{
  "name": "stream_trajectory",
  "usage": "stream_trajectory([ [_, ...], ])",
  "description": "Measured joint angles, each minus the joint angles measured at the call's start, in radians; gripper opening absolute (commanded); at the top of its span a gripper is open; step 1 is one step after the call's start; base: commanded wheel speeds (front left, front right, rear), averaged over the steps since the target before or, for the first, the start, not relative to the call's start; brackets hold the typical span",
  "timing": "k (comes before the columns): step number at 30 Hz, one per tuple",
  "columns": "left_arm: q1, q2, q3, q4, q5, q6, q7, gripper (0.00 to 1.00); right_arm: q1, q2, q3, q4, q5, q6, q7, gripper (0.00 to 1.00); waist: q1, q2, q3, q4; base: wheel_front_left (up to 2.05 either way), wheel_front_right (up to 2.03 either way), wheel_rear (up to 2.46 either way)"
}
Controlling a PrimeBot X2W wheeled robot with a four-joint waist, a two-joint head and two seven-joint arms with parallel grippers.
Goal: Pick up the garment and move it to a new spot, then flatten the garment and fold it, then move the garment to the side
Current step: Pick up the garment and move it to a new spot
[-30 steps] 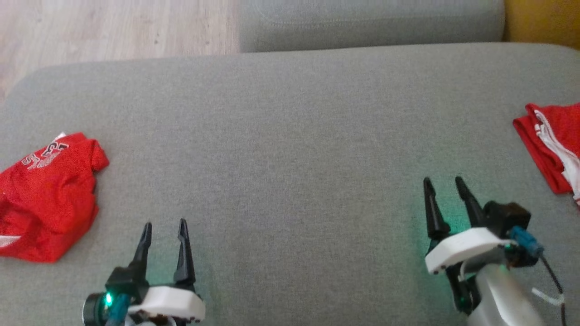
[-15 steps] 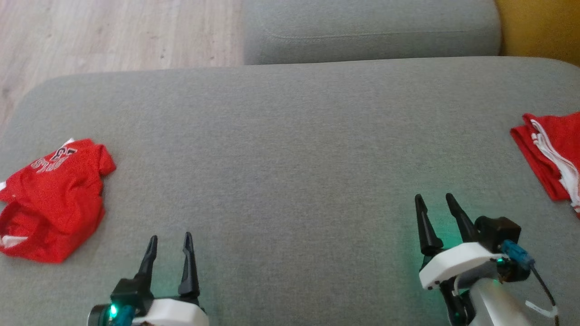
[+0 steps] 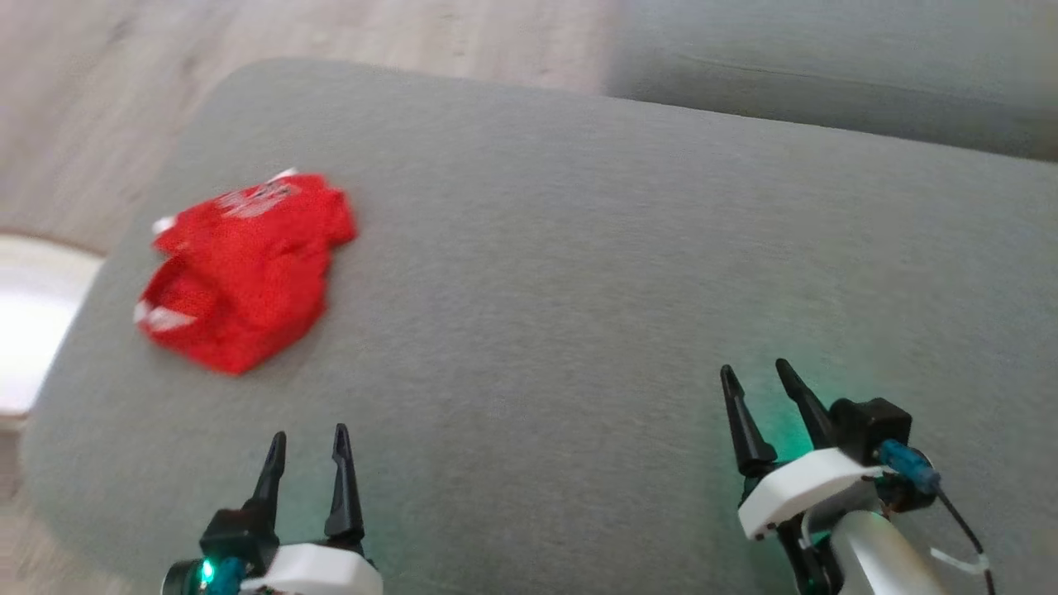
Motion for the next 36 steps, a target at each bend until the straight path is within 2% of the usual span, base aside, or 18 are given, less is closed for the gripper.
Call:
stream_trajectory([
  [7,0.015,0.001,0.045,0.0,-0.008,0.001,0.0,1.0,-0.008,0.0,0.076,0.002,0.019,0.0,0.0,1.0,0.0,0.0,0.01,0.147,0.0,0.0,0.0],
  [12,0.044,0.002,0.077,0.004,-0.04,-0.01,0.0,1.0,-0.035,0.0,0.118,0.006,0.028,0.0,0.0,1.0,-0.0001,0.0,0.025,0.192,0.0,0.0,0.0],
  [13,0.044,0.002,0.077,0.004,-0.04,-0.01,0.0,1.0,-0.035,0.0,0.118,0.006,0.028,0.0,0.0,1.0,-0.0001,0.0,0.025,0.192,0.0,0.0,0.0],
  [18,-0.007,-0.001,0.163,0.012,-0.041,-0.068,0.0,1.0,-0.082,0.0,0.148,0.003,0.012,0.0,0.0,1.0,-0.0001,0.0,0.075,0.177,0.0,0.0,0.0],
  [24,-0.193,0.009,0.259,0.037,0.017,-0.133,0.0,1.0,-0.151,-0.014,0.158,-0.043,-0.019,0.0,0.0,1.0,0.0001,0.0,0.162,0.149,0.0,0.0,0.0],
  [30,-0.395,0.061,0.263,0.16,0.022,-0.168,0.0,1.0,-0.195,-0.054,0.167,-0.129,-0.027,0.0,0.0,1.0,0.0002,-0.0001,0.255,0.107,0.0,0.0,0.0],
  [36,-0.573,0.127,0.247,0.375,-0.012,-0.17,0.018,1.0,-0.22,-0.084,0.175,-0.18,-0.028,0.0,0.0,1.0,0.0002,0.0,0.322,0.044,0.0,0.0,0.0],
])
